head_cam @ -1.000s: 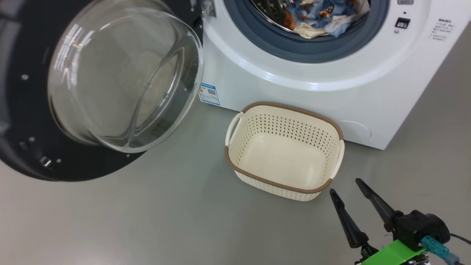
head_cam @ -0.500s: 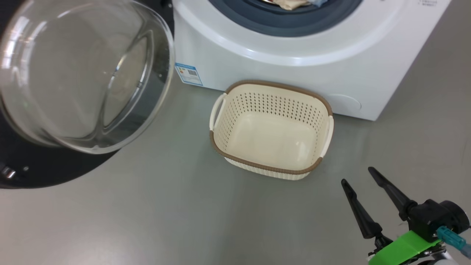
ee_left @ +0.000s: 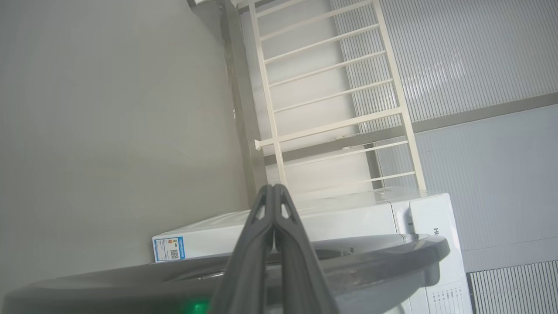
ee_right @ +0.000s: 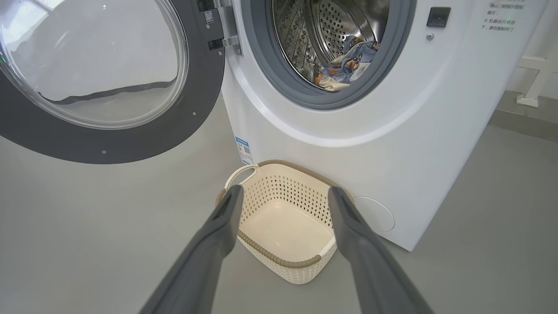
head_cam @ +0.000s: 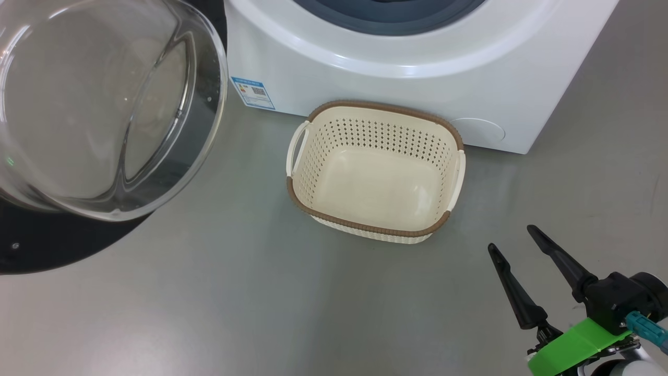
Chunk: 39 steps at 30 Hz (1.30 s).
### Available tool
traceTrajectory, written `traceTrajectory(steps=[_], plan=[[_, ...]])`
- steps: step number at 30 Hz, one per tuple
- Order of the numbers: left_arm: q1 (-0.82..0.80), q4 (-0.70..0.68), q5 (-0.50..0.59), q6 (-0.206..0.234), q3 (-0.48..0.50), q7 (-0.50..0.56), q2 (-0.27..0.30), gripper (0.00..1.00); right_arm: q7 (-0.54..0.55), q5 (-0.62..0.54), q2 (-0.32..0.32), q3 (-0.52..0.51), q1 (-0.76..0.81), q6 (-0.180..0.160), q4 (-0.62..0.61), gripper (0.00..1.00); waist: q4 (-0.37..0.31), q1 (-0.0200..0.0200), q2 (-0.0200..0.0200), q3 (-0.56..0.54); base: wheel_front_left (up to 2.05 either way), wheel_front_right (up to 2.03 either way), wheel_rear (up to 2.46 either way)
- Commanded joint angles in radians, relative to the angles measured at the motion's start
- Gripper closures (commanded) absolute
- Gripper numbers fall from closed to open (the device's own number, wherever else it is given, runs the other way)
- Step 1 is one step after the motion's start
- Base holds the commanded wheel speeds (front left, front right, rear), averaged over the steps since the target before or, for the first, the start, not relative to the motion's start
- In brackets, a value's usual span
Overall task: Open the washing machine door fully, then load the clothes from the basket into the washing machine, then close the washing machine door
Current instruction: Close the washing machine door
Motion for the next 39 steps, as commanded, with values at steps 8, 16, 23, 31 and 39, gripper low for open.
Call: traceTrajectory(steps=[8,16,23,31,39], plan=[[0.031,-0.078,-0.015,-0.01,-0.027,0.077,0.049,1.0,0.007,-0.01,-0.012,0.013,-0.01,0.002,-0.038,0.0,0.005,0.0,0.0,0.005,0.0,0.0,0.0],[0.043,-0.105,-0.038,-0.01,-0.046,0.141,0.036,1.0,0.003,-0.009,-0.004,0.014,-0.013,0.002,-0.032,0.0,0.007,0.0,0.0,0.007,0.0,0.0,0.0],[0.059,-0.126,-0.067,-0.01,-0.057,0.208,0.02,1.0,-0.008,-0.008,0.005,0.015,-0.011,0.002,-0.017,0.0,0.011,0.0,0.0,-0.002,0.0,0.0,0.0],[0.076,-0.182,-0.131,0.021,-0.074,0.33,-0.008,1.0,-0.021,-0.007,0.009,0.024,-0.019,0.002,0.0,0.0,0.011,0.0,0.0,-0.011,0.0,0.0,0.0],[0.101,-0.287,-0.184,0.081,-0.086,0.433,-0.028,1.0,-0.041,-0.007,0.019,0.032,-0.024,0.002,0.023,0.0,0.005,0.0,0.0,-0.018,0.0,0.0,0.0]])
